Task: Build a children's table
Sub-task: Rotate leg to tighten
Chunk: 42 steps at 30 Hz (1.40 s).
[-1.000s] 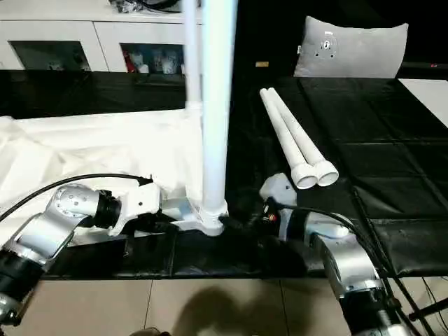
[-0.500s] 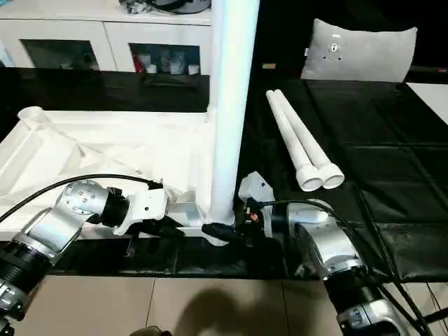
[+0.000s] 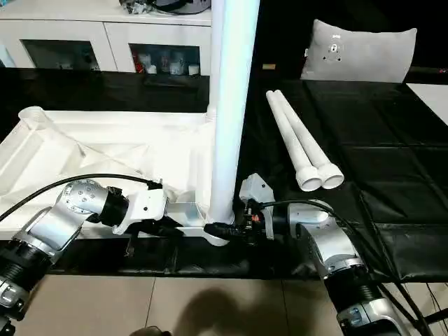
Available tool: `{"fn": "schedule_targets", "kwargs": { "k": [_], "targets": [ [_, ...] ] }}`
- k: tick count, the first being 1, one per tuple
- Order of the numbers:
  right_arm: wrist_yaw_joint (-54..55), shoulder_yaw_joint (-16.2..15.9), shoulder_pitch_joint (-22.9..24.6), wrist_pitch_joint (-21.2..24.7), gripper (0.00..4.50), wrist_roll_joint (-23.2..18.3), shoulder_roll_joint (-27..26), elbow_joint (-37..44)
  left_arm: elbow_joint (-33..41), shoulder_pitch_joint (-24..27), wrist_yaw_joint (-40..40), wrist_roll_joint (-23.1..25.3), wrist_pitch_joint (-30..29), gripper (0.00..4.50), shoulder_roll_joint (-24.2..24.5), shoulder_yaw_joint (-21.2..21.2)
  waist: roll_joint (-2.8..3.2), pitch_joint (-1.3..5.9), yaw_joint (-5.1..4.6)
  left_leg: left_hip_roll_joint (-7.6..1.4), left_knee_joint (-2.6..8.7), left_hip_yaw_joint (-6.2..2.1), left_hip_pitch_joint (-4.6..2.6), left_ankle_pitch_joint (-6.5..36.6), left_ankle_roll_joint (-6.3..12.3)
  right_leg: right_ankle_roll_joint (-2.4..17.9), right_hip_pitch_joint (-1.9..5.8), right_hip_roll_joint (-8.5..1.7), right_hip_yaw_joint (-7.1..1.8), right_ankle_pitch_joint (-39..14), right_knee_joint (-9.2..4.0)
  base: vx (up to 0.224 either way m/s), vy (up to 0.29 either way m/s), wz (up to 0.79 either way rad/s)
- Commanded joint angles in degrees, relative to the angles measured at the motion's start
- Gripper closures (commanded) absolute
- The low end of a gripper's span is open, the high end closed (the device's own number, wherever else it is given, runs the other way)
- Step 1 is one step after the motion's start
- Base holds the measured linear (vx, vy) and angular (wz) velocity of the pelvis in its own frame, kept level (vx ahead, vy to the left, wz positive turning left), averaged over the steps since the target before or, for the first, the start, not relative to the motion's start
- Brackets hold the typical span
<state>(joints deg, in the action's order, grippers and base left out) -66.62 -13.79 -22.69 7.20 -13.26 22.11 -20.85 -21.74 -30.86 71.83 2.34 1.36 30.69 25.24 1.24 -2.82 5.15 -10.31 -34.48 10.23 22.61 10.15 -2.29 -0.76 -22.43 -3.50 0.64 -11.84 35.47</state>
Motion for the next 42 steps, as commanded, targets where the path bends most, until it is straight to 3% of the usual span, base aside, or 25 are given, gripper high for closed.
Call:
{"fn": "schedule_targets", "kwargs": {
  "k": [1,3,5,8,10,13,16,17,18,20,25,26,27,28,32,34,39,42],
  "targets": [
    [0.1,-0.3,1.2,1.7,1.75,0.0,-0.2,0.0,0.0,-0.4,1.2,0.7,0.4,4.50,0.1,0.6,0.48,4.06,-0.11,-2.63,3.90,-0.67,-1.83,10.2,1.30,16.7,2.20,-3.69,-1.25,1.0,-2.94,0.000,0.000,0.00],
    [3.0,0.8,2.8,5.6,1.76,-1.8,-1.9,1.4,1.9,0.3,0.3,-2.3,-4.4,4.50,-1.4,-1.4,0.68,3.84,-0.14,-2.67,4.08,-0.60,-1.90,10.9,0.92,16.9,2.04,-3.57,-1.25,0.0,-3.01,0.000,0.000,0.00],
    [4.4,1.1,3.4,6.6,1.76,-2.0,-2.6,1.9,2.7,0.6,-0.5,-3.0,-6.1,4.50,-1.9,-2.0,0.66,3.61,-0.33,-2.68,4.38,-0.73,-1.97,12.9,0.15,16.6,1.99,-3.61,-1.28,-2.4,-3.28,0.000,0.000,0.00],
    [13.2,2.3,4.9,9.5,1.77,-0.8,-6.3,2.9,5.8,1.2,-5.5,-4.9,-13.3,4.50,-4.6,-4.7,0.83,2.98,-0.78,-2.73,5.00,-0.88,-2.36,17.9,-1.92,15.6,1.56,-3.77,-1.54,-9.9,-3.90,0.000,0.000,0.00],
    [18.8,3.4,5.2,11.4,1.77,-0.8,-9.7,2.9,7.3,1.5,-9.0,-6.0,-17.3,4.50,-6.8,-6.1,0.62,2.83,-1.52,-2.53,5.25,-1.20,-2.35,20.5,-3.31,14.1,1.51,-3.97,-1.67,-15.2,-4.39,0.000,0.000,0.00],
    [26.0,5.6,4.9,12.8,1.78,-1.4,-14.9,2.0,7.9,1.6,-14.8,-4.9,-20.6,4.50,-10.0,-7.4,0.55,2.85,-2.64,-2.40,5.34,-1.36,-2.10,20.4,-3.62,13.1,1.45,-3.87,-1.60,-15.4,-4.62,0.000,0.000,0.00],
    [32.3,7.7,4.3,12.8,1.78,-1.2,-19.2,1.2,9.3,1.6,-20.3,-2.6,-24.3,4.50,-12.9,-7.9,0.24,2.89,-3.21,-2.27,5.26,-1.29,-1.82,18.7,-2.53,12.7,1.58,-3.78,-1.64,-14.3,-4.88,0.000,0.000,0.00],
    [32.3,7.7,4.3,12.8,1.78,-1.2,-19.2,1.2,9.3,1.6,-20.3,-2.6,-24.3,4.50,-12.9,-7.9,0.39,2.87,-3.26,-2.38,5.28,-1.28,-1.86,18.3,-2.42,12.8,1.51,-3.83,-1.70,-13.8,-4.80,0.000,0.000,0.00],
    [39.4,9.7,2.5,11.4,1.78,0.2,-21.9,-2.1,12.1,1.4,-24.8,-2.0,-28.6,4.50,-16.4,-8.5,0.48,2.97,-3.31,-2.38,5.19,-1.20,-1.83,17.3,-2.44,13.0,1.55,-3.82,-1.69,-12.8,-4.70,0.000,0.000,0.00],
    [44.4,11.5,0.8,10.3,1.78,0.8,-23.7,-5.0,14.9,1.5,-26.8,-1.9,-31.2,4.50,-18.8,-8.2,0.37,2.97,-3.53,-2.36,5.15,-1.22,-1.74,15.8,-2.44,13.7,1.49,-3.80,-1.63,-11.7,-4.66,0.000,0.000,0.00],
    [45.3,11.9,-0.4,9.6,1.78,2.1,-24.2,-5.9,17.1,2.8,-27.5,-1.2,-30.1,4.50,-18.6,-6.6,0.20,3.51,-3.36,-2.15,4.62,-0.92,-1.34,9.8,0.40,14.2,2.27,-3.50,-1.45,-1.6,-4.21,0.000,0.000,0.00],
    [45.3,11.9,-0.4,9.6,1.78,2.1,-24.2,-5.9,17.1,2.8,-27.5,-1.2,-30.1,4.50,-18.6,-6.6,0.22,3.50,-3.26,-2.13,4.59,-0.89,-1.31,9.3,0.61,14.2,2.32,-3.51,-1.46,-1.1,-4.14,0.000,0.000,0.00],
    [45.3,12.0,-0.6,8.5,1.22,2.8,-24.1,-6.5,16.6,3.3,-27.4,0.1,-29.0,4.50,-17.4,-6.0,0.30,3.47,-3.05,-2.17,4.63,-0.88,-1.36,9.0,0.80,14.1,2.28,-3.53,-1.44,-1.1,-4.16,0.000,0.000,0.00],
    [45.3,12.0,-0.6,8.5,1.08,2.8,-24.1,-6.5,16.6,3.3,-27.4,0.1,-29.0,4.50,-17.4,-6.0,0.36,3.43,-3.03,-2.24,4.69,-0.89,-1.35,9.3,0.67,14.1,2.25,-3.55,-1.44,-1.3,-4.19,0.000,0.000,0.00],
    [45.2,13.0,-0.8,7.8,0.74,2.7,-23.8,-6.9,15.9,3.3,-27.5,1.4,-28.1,4.50,-16.0,-6.0,0.79,3.58,-3.01,-2.41,4.86,-0.99,-1.63,11.1,-0.51,14.1,2.19,-3.47,-1.42,-2.8,-4.10,0.000,0.000,0.00],
    [43.6,13.2,-0.3,7.0,0.64,2.0,-22.5,-5.8,14.5,3.0,-26.8,1.5,-26.1,4.50,-14.6,-6.4,0.68,3.66,-3.00,-2.36,4.85,-0.97,-1.69,11.7,-0.88,13.7,2.23,-3.42,-1.40,-2.6,-4.16,0.000,0.000,0.00],
    [38.7,12.8,1.9,5.9,0.20,1.7,-19.9,-2.3,11.8,2.5,-24.6,1.3,-22.1,4.50,-12.5,-6.1,0.41,3.78,-2.88,-2.31,4.64,-0.83,-1.48,9.5,-0.27,14.1,2.37,-3.42,-1.42,0.7,-3.85,0.000,0.000,0.00],
    [32.6,11.9,4.7,4.1,0.04,0.7,-16.2,1.4,8.7,1.9,-22.4,1.1,-18.5,4.50,-10.8,-5.9,0.51,3.94,-2.21,-2.38,4.43,-0.81,-1.61,8.3,0.66,13.7,2.43,-3.41,-1.40,2.6,-3.71,0.000,0.000,0.00]
  ]
}}
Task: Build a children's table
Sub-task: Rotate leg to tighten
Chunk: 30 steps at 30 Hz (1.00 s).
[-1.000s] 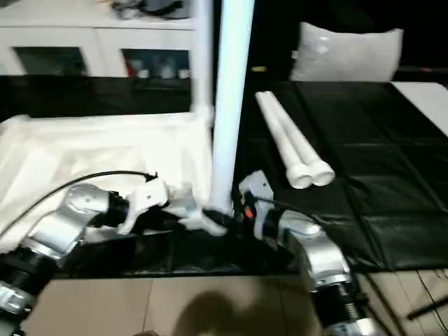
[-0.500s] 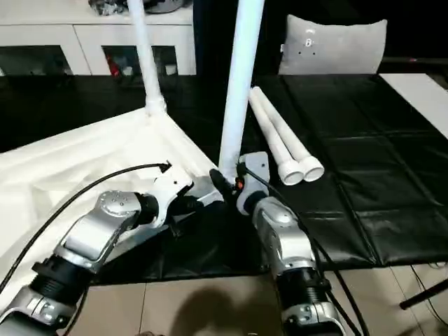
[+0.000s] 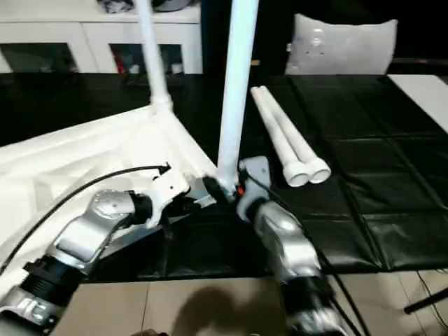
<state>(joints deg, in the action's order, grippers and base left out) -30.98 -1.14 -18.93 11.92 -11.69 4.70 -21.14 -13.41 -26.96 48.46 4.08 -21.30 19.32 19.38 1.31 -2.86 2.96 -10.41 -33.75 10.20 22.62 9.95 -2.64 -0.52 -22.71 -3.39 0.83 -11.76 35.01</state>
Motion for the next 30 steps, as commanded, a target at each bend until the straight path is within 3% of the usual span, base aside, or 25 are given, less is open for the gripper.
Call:
{"fn": "schedule_targets", "kwargs": {
  "k": [1,6,10,14,17,19,22,23,24,30],
  "targets": [
    [-5.5,-1.0,1.8,-1.3,0.04,-1.3,2.7,2.8,-0.6,-2.2,2.2,-0.8,5.2,4.50,1.3,0.1,0.34,3.97,0.16,-2.18,3.61,-0.74,-1.50,8.5,1.33,13.4,2.78,-3.52,-1.58,2.9,-3.27,0.000,0.000,0.00],
    [-15.1,-0.8,3.3,-2.9,0.04,-2.7,9.8,5.4,-2.6,-2.9,8.6,-1.6,8.9,4.50,4.0,1.3,0.06,3.75,0.42,-2.29,3.68,-0.72,-1.55,10.6,1.66,13.8,2.66,-3.64,-1.57,-0.9,-3.51,0.000,0.000,0.00],
    [-19.5,-1.0,2.2,-4.0,0.04,-2.2,14.0,5.2,-2.8,-2.6,14.7,-1.7,12.1,4.50,6.8,3.3,0.23,3.78,0.59,-2.40,3.59,-0.71,-1.60,10.9,1.73,14.1,2.55,-3.75,-1.59,-2.4,-3.49,0.000,0.000,0.00],
    [-28.5,-4.5,1.3,-5.4,0.04,-1.8,18.6,6.3,-3.9,-2.6,20.3,-1.5,16.0,4.50,9.3,5.3,0.21,3.89,0.60,-2.41,3.41,-0.69,-1.68,10.1,2.41,15.0,2.57,-3.70,-1.51,-0.8,-3.25,0.000,0.000,0.00],
    [-31.2,-5.9,1.2,-5.5,0.04,-1.9,19.8,6.8,-4.5,-2.8,21.2,-1.3,17.0,4.50,9.6,5.7,0.06,3.85,0.94,-2.49,3.30,-0.53,-1.67,9.6,3.31,15.5,2.57,-3.70,-1.48,-0.1,-3.13,0.000,0.000,0.00],
    [-36.0,-8.5,-0.1,-5.5,0.04,-1.6,21.2,6.7,-5.3,-3.5,24.0,-1.6,19.3,4.50,10.2,6.5,-0.30,3.79,1.14,-2.60,3.33,-0.51,-1.61,9.9,3.44,15.7,2.53,-3.76,-1.43,-1.3,-3.14,0.000,0.000,0.00],
    [-37.5,-9.6,-1.2,-5.9,0.04,-0.9,21.1,5.4,-5.5,-3.9,25.9,-1.9,20.5,4.50,10.4,7.0,-0.15,3.85,1.66,-2.73,3.30,-0.52,-1.79,10.0,3.07,15.7,2.31,-3.89,-1.48,-2.6,-3.14,0.000,0.000,0.00],
    [-37.8,-10.1,-1.8,-6.2,0.20,-0.4,21.0,4.6,-5.5,-4.1,26.5,-1.8,21.0,4.50,10.4,7.2,-0.46,3.86,1.71,-2.72,3.29,-0.45,-1.77,9.9,3.08,15.7,2.34,-3.83,-1.48,-2.5,-3.10,0.000,0.000,0.00],
    [-38.3,-10.7,-2.5,-6.5,0.20,-0.2,20.8,3.7,-5.5,-4.4,27.3,-1.8,21.6,4.50,10.4,7.6,-0.29,3.84,1.87,-2.70,3.33,-0.47,-1.80,9.9,2.94,15.7,2.24,-3.86,-1.47,-2.9,-3.03,0.000,0.000,0.00],
    [-39.7,-12.2,-3.9,-6.2,0.66,0.1,20.6,1.7,-6.5,-5.5,28.7,-1.0,23.7,4.50,10.0,8.5,-0.51,3.91,2.00,-2.62,3.23,-0.45,-1.67,9.5,2.82,15.4,2.32,-3.89,-1.46,-3.0,-2.94,0.000,0.000,0.00]
  ]
}}
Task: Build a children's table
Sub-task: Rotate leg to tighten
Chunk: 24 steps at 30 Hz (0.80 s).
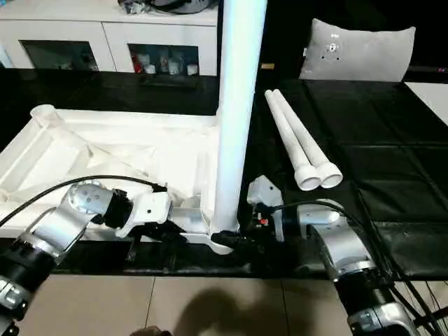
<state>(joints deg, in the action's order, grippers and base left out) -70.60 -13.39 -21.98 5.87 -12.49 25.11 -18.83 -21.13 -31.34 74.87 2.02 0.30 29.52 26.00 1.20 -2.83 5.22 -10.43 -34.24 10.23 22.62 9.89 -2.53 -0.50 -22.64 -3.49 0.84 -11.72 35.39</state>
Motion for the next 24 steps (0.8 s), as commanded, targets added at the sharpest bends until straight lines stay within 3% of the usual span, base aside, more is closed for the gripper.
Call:
{"fn": "schedule_targets", "kwargs": {
  "k": [1,2,12,16,20,23,24],
  "targets": [
    [-0.6,-0.2,-0.9,0.0,0.66,1.0,0.3,-0.7,0.9,-1.3,2.4,1.1,2.3,4.50,-0.2,1.9,-0.30,3.91,-0.21,-2.63,3.72,-0.52,-1.69,9.4,2.66,15.3,2.26,-3.83,-1.47,-2.8,-3.27,0.000,0.000,0.00],
    [-1.1,-0.4,-0.9,-0.1,0.91,1.1,0.4,-0.8,0.5,-1.5,2.6,1.1,2.7,4.50,-0.3,1.9,-0.38,3.93,-0.22,-2.61,3.69,-0.48,-1.71,9.4,2.71,15.4,2.23,-3.77,-1.47,-2.7,-3.29,0.000,0.000,0.00],
    [-1.8,-1.2,-0.3,0.4,1.67,0.6,0.3,-0.7,-1.2,-2.0,2.9,1.0,3.8,4.50,0.0,1.5,-0.54,3.91,-0.09,-2.64,3.64,-0.48,-1.63,9.5,2.86,15.4,2.19,-3.85,-1.44,-3.5,-3.27,0.000,0.000,0.00],
    [-1.6,-1.3,0.8,2.0,1.76,0.2,-0.3,0.3,-0.8,-1.5,2.5,0.2,2.0,4.50,-0.3,0.7,-0.56,3.90,-0.08,-2.65,3.67,-0.50,-1.59,9.5,2.76,15.2,2.20,-3.87,-1.46,-4.1,-3.27,0.000,0.000,0.00],
    [3.7,-0.3,3.2,8.9,1.78,-1.8,-3.5,3.1,2.4,-0.2,-1.5,-2.3,-5.9,4.50,-2.3,-2.2,-0.61,3.81,-0.02,-2.64,3.76,-0.51,-1.62,9.6,2.44,15.1,2.14,-3.86,-1.47,-5.0,-3.32,0.000,0.000,0.00],
    [13.4,2.3,4.0,11.1,1.78,-2.3,-9.1,3.3,4.7,0.9,-6.7,-2.5,-11.0,4.50,-4.0,-4.0,-0.57,3.39,-0.58,-2.54,4.14,-0.60,-1.72,13.0,0.93,14.3,1.76,-3.89,-1.66,-10.5,-3.90,0.000,0.000,0.00],
    [16.5,3.1,4.1,11.4,1.78,-2.3,-11.0,3.2,5.5,1.2,-8.8,-2.5,-12.8,4.50,-4.9,-4.7,-0.56,3.23,-0.93,-2.51,4.42,-0.74,-1.70,14.9,-0.38,13.6,1.58,-3.96,-1.70,-13.7,-4.04,0.000,0.000,0.00]
  ]
}}
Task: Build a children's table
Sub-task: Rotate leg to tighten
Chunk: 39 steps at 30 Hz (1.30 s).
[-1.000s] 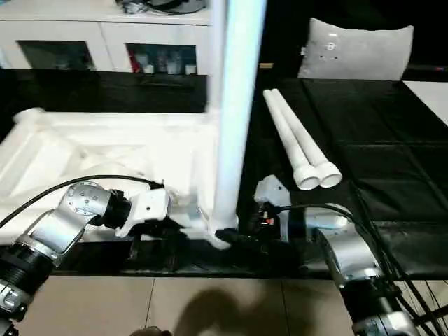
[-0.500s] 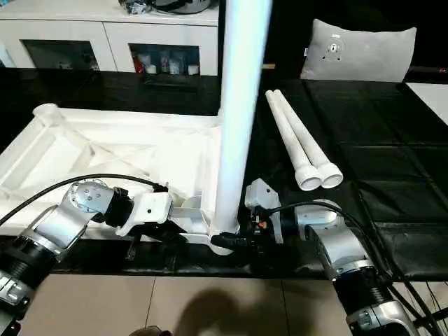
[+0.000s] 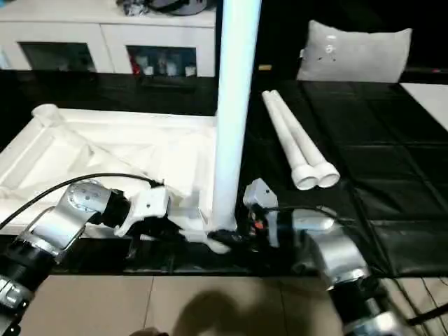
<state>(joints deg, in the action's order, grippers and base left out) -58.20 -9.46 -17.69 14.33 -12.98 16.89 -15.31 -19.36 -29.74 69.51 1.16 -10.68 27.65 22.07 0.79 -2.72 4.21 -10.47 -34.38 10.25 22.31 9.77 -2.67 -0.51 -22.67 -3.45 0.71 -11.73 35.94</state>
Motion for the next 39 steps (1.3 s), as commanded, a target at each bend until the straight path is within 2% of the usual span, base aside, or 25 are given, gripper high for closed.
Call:
{"fn": "schedule_targets", "kwargs": {
  "k": [1,2,3,5,6,7,8,9,10,11,13,15,19,24,25,27,28,30,31,32,33,37,39],
  "targets": [
    [9.1,-0.4,-0.3,2.6,1.78,-0.3,-5.3,-1.0,5.1,0.1,-6.6,-1.2,-4.5,4.50,-4.6,-1.4,-0.26,3.03,-0.41,-2.38,4.78,-0.96,-1.53,17.2,-1.68,12.5,1.48,-4.01,-1.56,-17.6,-4.84,0.000,0.000,0.00],
    [13.1,-0.5,-0.3,2.1,1.78,1.2,-7.5,-1.9,6.3,0.5,-9.8,-0.5,-7.1,4.50,-6.3,-1.9,-0.22,2.99,-0.77,-2.31,4.81,-1.02,-1.55,17.8,-2.17,12.2,1.42,-4.01,-1.58,-18.8,-4.97,0.000,0.000,0.00],
    [13.9,-0.6,-0.3,2.1,1.78,1.4,-8.0,-2.1,6.6,0.6,-10.5,-0.2,-7.6,4.50,-6.7,-2.0,-0.30,2.87,-1.47,-2.25,5.03,-1.25,-1.24,18.5,-2.81,11.3,1.61,-3.97,-1.49,-20.4,-5.09,0.000,0.000,0.00],
    [18.2,0.0,-0.6,2.2,1.78,2.2,-10.4,-3.5,7.7,0.9,-13.4,0.5,-10.2,4.50,-8.6,-2.2,-0.28,3.01,-1.99,-2.26,4.95,-1.20,-1.36,18.7,-2.68,11.0,1.48,-3.90,-1.64,-19.2,-5.21,0.000,0.000,0.00],
    [21.2,1.0,-1.0,2.4,1.78,2.5,-11.9,-4.5,8.4,1.0,-15.3,0.9,-11.9,4.50,-9.9,-2.4,-0.25,3.05,-2.22,-2.20,4.81,-1.12,-1.39,18.6,-2.36,11.2,1.40,-3.87,-1.71,-18.4,-5.34,0.000,0.000,0.00],
    [28.2,3.9,-2.5,3.0,1.78,2.4,-15.3,-7.2,9.4,0.9,-19.3,1.6,-15.2,4.50,-12.7,-3.2,-0.22,3.06,-2.30,-2.15,4.74,-1.00,-1.35,17.9,-2.09,11.4,1.35,-3.83,-1.78,-17.6,-5.35,0.000,0.000,0.00],
    [30.9,5.1,-3.4,3.5,1.78,2.2,-16.6,-8.3,9.9,0.7,-21.2,1.9,-16.5,4.50,-14.2,-3.3,-0.20,3.03,-2.47,-2.11,4.67,-0.96,-1.34,17.9,-2.13,11.7,1.21,-3.82,-1.81,-17.6,-5.33,0.000,0.000,0.00],
    [32.7,5.8,-4.1,3.3,1.78,2.5,-17.6,-9.2,10.6,0.5,-23.0,2.1,-17.9,4.50,-15.7,-3.5,-0.31,3.12,-2.48,-2.00,4.60,-1.07,-1.37,17.6,-2.19,11.4,1.36,-3.85,-1.71,-18.4,-5.47,0.000,0.000,0.00],
    [32.9,5.9,-4.2,3.2,1.78,2.5,-17.8,-9.3,10.8,0.5,-23.2,2.1,-18.1,4.50,-15.9,-3.5,-0.15,3.08,-2.40,-2.05,4.69,-1.08,-1.29,17.2,-2.11,11.1,1.38,-3.73,-1.71,-18.0,-5.50,0.000,0.000,0.00],
    [33.9,6.1,-4.9,2.6,1.78,3.2,-18.4,-10.2,11.9,0.3,-24.5,2.1,-19.3,4.50,-17.3,-3.5,-0.38,3.11,-2.35,-2.08,4.67,-1.05,-1.31,17.2,-1.97,11.0,1.40,-3.65,-1.69,-17.5,-5.52,0.000,0.000,0.00],
    [34.6,6.5,-5.6,1.8,1.78,3.5,-18.7,-11.1,12.6,0.2,-24.9,2.2,-19.7,4.50,-17.8,-3.2,-0.22,3.30,-2.19,-2.03,4.61,-0.98,-1.16,15.7,-1.39,11.1,1.59,-3.53,-1.68,-13.9,-5.29,0.000,0.000,0.00],
    [35.0,7.0,-6.0,1.1,1.08,3.2,-18.8,-11.8,12.4,0.1,-24.9,2.7,-18.9,4.50,-17.3,-2.8,-0.24,3.42,-2.11,-2.03,4.55,-0.94,-1.04,14.4,-0.86,11.3,1.76,-3.47,-1.63,-11.0,-5.14,0.000,0.000,0.00],
    [34.5,7.7,-6.6,-0.1,0.86,4.0,-18.4,-12.4,11.1,0.3,-24.1,4.3,-16.0,4.50,-15.1,-2.3,-0.10,3.47,-2.06,-2.03,4.52,-0.87,-1.03,13.5,-0.25,11.9,1.88,-3.46,-1.61,-8.6,-5.04,0.000,0.000,0.00],
    [29.9,6.5,-4.5,-2.5,0.39,4.1,-15.2,-9.2,10.3,1.0,-22.3,4.0,-14.0,4.50,-12.3,-2.6,0.11,3.67,-1.80,-2.14,4.43,-0.77,-1.06,11.4,0.26,12.9,2.12,-3.42,-1.49,-3.6,-4.55,0.000,0.000,0.00],
    [27.4,6.3,-3.7,-3.1,0.28,3.8,-13.7,-7.9,9.8,1.0,-21.5,3.8,-13.2,4.50,-11.6,-2.7,-0.06,3.61,-1.57,-2.11,4.45,-0.86,-1.02,11.0,0.43,12.7,2.43,-3.37,-1.38,-3.1,-4.58,0.000,0.000,0.00],
    [25.9,6.2,-3.2,-3.4,0.18,3.5,-12.7,-7.1,9.5,1.1,-20.9,3.7,-12.8,4.50,-11.1,-2.8,0.08,3.75,-1.51,-2.21,4.29,-0.69,-1.13,10.4,1.12,13.1,2.30,-3.42,-1.46,-1.6,-4.42,0.000,0.000,0.00],
    [20.8,5.9,-1.7,-3.8,0.04,2.2,-9.4,-4.5,8.5,1.2,-18.3,3.1,-10.4,4.50,-9.4,-2.6,0.34,3.68,-1.47,-2.23,4.36,-0.75,-1.08,10.1,1.20,13.6,2.24,-3.44,-1.40,-1.1,-4.33,0.000,0.000,0.00],
    [14.3,5.5,0.0,-3.9,0.04,0.7,-5.2,-1.3,7.6,1.4,-14.9,2.6,-7.5,4.50,-7.3,-2.1,0.09,3.78,-0.89,-2.23,4.18,-0.76,-1.25,10.4,1.83,13.2,2.59,-3.40,-1.41,-0.8,-4.45,0.000,0.000,0.00],
    [13.3,5.5,0.2,-3.8,0.04,0.5,-4.6,-0.9,7.4,1.4,-14.3,2.5,-6.9,4.50,-7.0,-2.0,0.13,3.78,-0.56,-2.33,4.13,-0.66,-1.30,9.9,2.32,13.2,2.44,-3.39,-1.45,0.4,-4.35,0.000,0.000,0.00],
    [11.2,5.2,0.5,-3.6,0.04,0.3,-3.1,-0.2,7.0,1.4,-12.8,2.7,-5.4,4.50,-5.9,-1.4,0.11,3.78,-0.63,-2.30,4.11,-0.65,-1.19,9.6,2.47,13.4,2.48,-3.37,-1.43,1.0,-4.22,0.000,0.000,0.00],
    [8.3,4.6,0.7,-3.2,0.04,0.1,-1.0,0.7,6.5,1.4,-10.5,3.0,-3.3,4.50,-4.4,-0.4,0.02,3.68,-0.64,-2.22,4.17,-0.68,-1.08,9.9,2.57,13.7,2.48,-3.45,-1.33,0.0,-4.36,0.000,0.000,0.00],
    [2.5,2.6,0.8,-3.1,0.04,0.7,3.4,1.9,5.2,1.3,-6.0,3.4,0.8,4.50,-1.8,1.4,0.01,3.45,-0.51,-2.46,4.41,-0.73,-1.43,13.0,1.60,13.3,2.21,-3.67,-1.41,-6.2,-4.77,0.000,0.000,0.00],
    [-1.7,1.4,0.1,-3.6,0.04,0.6,5.9,1.8,3.9,0.9,-1.9,3.5,4.4,4.50,0.0,2.8,-0.19,3.42,-0.51,-2.50,4.44,-0.72,-1.40,13.0,1.51,13.4,2.19,-3.66,-1.44,-6.3,-4.79,0.000,0.000,0.00]
  ]
}}
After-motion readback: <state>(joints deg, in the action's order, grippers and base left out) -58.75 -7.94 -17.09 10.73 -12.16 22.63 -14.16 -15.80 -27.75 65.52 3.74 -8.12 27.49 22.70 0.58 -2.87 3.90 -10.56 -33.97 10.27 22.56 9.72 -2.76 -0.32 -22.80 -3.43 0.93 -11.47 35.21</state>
